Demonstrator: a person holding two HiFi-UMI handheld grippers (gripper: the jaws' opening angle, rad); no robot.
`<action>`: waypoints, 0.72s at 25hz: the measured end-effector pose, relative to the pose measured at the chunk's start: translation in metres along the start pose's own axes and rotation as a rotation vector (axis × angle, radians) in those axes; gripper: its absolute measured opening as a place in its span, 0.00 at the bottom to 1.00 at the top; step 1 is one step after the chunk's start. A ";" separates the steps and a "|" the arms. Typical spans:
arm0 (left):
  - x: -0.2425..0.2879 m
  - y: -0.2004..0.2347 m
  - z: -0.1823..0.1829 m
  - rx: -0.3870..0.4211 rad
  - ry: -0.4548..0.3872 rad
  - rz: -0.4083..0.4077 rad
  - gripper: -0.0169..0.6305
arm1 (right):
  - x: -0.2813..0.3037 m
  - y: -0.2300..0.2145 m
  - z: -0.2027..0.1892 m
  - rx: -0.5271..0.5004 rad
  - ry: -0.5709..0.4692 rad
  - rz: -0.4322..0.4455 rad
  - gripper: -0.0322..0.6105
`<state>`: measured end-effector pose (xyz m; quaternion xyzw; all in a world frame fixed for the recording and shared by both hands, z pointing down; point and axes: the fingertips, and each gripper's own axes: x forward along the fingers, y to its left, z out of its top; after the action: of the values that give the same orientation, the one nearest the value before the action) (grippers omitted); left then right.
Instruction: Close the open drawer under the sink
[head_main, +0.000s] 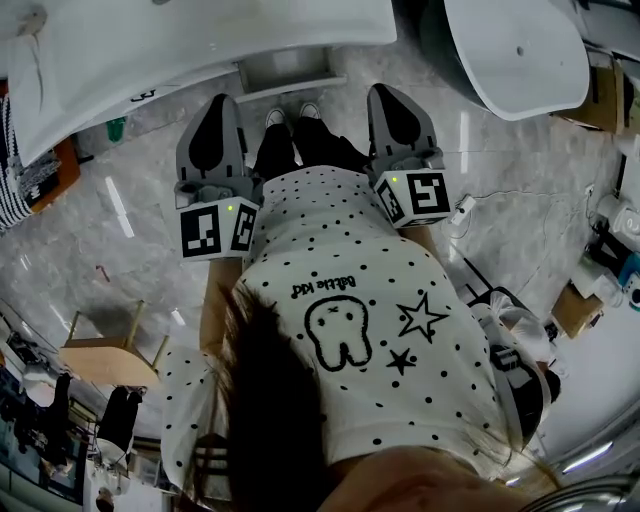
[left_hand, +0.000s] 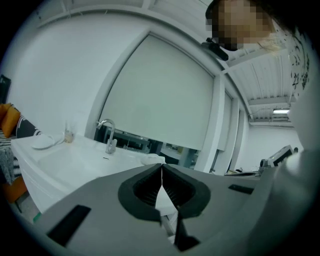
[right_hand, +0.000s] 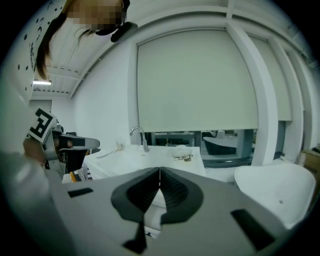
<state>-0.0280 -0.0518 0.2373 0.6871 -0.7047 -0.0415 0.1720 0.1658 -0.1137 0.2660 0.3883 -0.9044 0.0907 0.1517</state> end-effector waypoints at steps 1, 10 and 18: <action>0.001 -0.003 0.002 0.010 -0.008 0.009 0.04 | -0.001 -0.004 0.000 -0.002 -0.003 0.007 0.07; 0.009 -0.040 0.000 0.035 -0.042 0.042 0.04 | 0.000 -0.022 0.008 -0.086 -0.060 0.102 0.07; 0.011 -0.044 -0.010 0.046 -0.053 0.038 0.04 | 0.016 -0.002 0.018 -0.198 -0.096 0.181 0.07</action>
<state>0.0169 -0.0631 0.2356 0.6759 -0.7228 -0.0400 0.1382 0.1537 -0.1306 0.2548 0.2923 -0.9464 -0.0042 0.1372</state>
